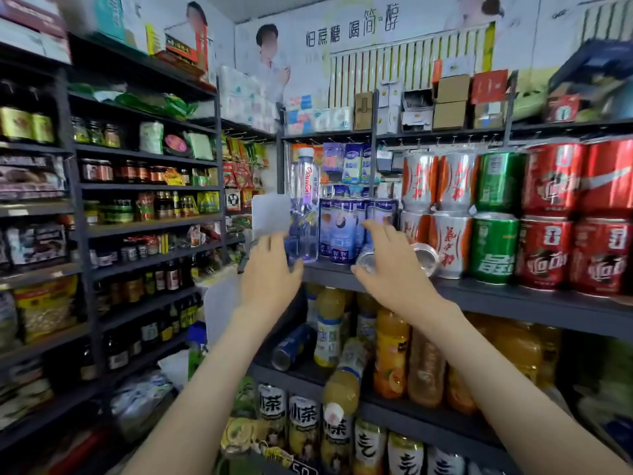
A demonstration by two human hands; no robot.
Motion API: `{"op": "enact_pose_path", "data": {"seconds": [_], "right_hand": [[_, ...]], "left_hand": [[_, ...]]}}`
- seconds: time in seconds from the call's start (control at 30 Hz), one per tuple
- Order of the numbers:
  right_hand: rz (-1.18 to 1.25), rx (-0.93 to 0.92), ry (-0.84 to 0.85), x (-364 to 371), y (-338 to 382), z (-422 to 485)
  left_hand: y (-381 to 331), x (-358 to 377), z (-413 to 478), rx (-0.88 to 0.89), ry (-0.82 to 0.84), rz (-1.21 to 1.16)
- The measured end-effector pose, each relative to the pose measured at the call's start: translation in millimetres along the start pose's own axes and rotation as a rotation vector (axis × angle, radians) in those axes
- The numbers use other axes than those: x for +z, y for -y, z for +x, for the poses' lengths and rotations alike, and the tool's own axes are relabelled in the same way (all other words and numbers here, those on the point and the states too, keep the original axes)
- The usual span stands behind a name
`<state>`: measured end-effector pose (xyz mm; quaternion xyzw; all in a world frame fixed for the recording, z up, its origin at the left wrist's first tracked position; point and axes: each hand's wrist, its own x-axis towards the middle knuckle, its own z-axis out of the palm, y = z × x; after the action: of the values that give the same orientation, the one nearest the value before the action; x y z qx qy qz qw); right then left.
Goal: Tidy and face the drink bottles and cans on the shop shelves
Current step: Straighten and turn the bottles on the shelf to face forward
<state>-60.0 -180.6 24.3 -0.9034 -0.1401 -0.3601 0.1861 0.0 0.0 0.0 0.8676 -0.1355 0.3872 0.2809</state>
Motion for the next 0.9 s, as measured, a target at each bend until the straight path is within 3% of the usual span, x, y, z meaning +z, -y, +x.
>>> {"op": "enact_pose_path", "data": {"seconds": [0.17, 0.4, 0.53, 0.7, 0.83, 0.9], "right_hand": [[0.041, -0.075, -0.028, 40, 18, 22], [0.089, -0.044, -0.075, 102, 38, 65], [0.108, 0.032, -0.125, 128, 43, 80], [0.079, 0.083, -0.17, 147, 47, 88], [0.044, 0.082, -0.195, 154, 45, 97], [0.035, 0.091, -0.202, 155, 44, 102]], "left_hand": [[39, 8, 17, 0.026, -0.043, 0.088], [94, 22, 61, 0.027, 0.197, 0.059], [115, 35, 76, 0.123, 0.298, 0.001], [132, 37, 83, 0.212, 0.206, -0.03], [136, 29, 98, 0.244, 0.0, -0.209], [134, 23, 110, 0.203, -0.017, -0.279]]}}
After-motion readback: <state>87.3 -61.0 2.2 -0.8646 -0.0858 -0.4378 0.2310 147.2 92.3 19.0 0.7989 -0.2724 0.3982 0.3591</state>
